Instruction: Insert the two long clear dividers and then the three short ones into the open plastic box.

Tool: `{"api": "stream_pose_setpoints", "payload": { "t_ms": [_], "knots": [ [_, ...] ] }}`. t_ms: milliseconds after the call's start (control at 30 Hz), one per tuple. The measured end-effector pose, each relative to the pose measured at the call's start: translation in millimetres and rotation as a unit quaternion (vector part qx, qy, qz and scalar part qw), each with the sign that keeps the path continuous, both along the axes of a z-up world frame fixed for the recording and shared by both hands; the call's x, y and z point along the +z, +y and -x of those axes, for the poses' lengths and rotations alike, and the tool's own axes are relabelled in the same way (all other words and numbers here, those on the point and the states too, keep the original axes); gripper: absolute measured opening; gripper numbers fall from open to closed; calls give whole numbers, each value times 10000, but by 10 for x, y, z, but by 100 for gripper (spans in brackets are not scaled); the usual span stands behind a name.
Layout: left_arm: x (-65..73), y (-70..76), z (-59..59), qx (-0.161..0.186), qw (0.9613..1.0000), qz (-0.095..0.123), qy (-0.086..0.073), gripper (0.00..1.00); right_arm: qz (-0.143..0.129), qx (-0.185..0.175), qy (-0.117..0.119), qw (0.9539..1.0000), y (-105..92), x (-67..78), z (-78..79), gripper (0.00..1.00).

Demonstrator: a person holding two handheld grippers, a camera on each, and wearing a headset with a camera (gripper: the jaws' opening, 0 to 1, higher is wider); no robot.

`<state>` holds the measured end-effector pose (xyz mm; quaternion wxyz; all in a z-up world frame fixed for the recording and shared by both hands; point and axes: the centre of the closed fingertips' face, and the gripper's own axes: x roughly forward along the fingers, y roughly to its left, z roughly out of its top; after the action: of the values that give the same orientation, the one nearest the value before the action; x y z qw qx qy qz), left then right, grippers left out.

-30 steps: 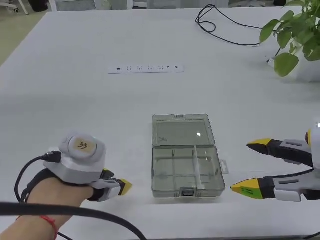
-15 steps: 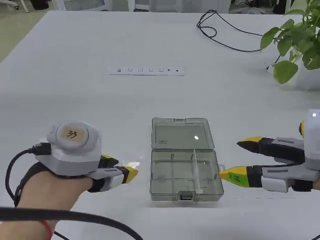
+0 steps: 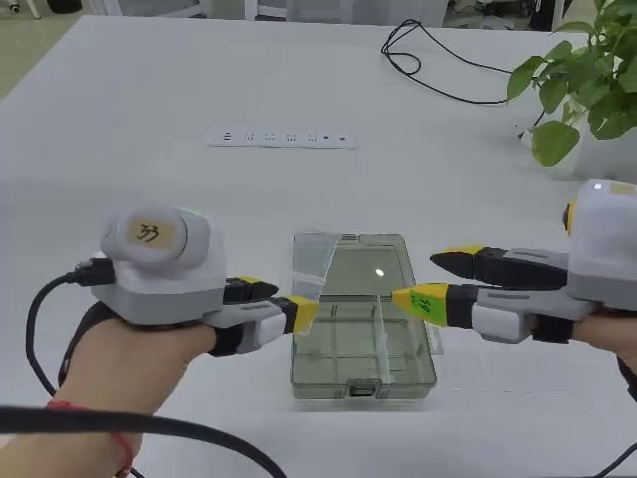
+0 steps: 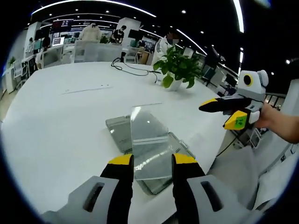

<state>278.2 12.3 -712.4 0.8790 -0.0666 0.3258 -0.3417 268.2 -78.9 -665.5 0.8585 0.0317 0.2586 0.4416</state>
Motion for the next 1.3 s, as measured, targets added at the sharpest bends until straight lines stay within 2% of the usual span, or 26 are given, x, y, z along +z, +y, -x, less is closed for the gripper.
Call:
{"api": "stream_pose_setpoints", "payload": {
  "t_ms": [133,267,333,400,633,767,900,967,1033,1133,1300],
  "knots": [
    [57,-127,12,-81,9998,156,-45,30,-124,-159,78,9998,33,22,-38,47],
    [114,-253,18,-131,9994,324,-69,30,-298,-449,322,9980,81,41,-74,37],
    [153,-322,28,-186,9989,412,-96,30,-339,-551,346,9973,90,48,-87,31],
    [174,-374,32,-219,9987,455,-110,30,-434,-676,477,9956,128,44,-93,29],
    [231,-506,40,-318,9974,629,-137,30,-419,-923,658,9927,192,-18,-87,22],
    [239,-553,54,-378,9971,643,-158,30,-424,-999,733,9914,188,-55,-103,18],
    [239,-571,61,-424,9970,631,-173,30,-520,-1133,894,9882,193,-71,-99,13],
    [236,-584,66,-451,9970,604,-192,30,-549,-1137,943,9875,202,-75,-87,8],
    [228,-582,61,-456,9971,575,-202,31,-617,-1262,1039,9846,210,-74,-84,7],
    [225,-585,45,-461,9970,567,-238,31,-653,-1379,1062,9826,214,-62,-89,7],
    [218,-608,50,-496,9968,596,-208,33,-667,-1379,1130,9817,234,-60,-95,6]
  ]
}}
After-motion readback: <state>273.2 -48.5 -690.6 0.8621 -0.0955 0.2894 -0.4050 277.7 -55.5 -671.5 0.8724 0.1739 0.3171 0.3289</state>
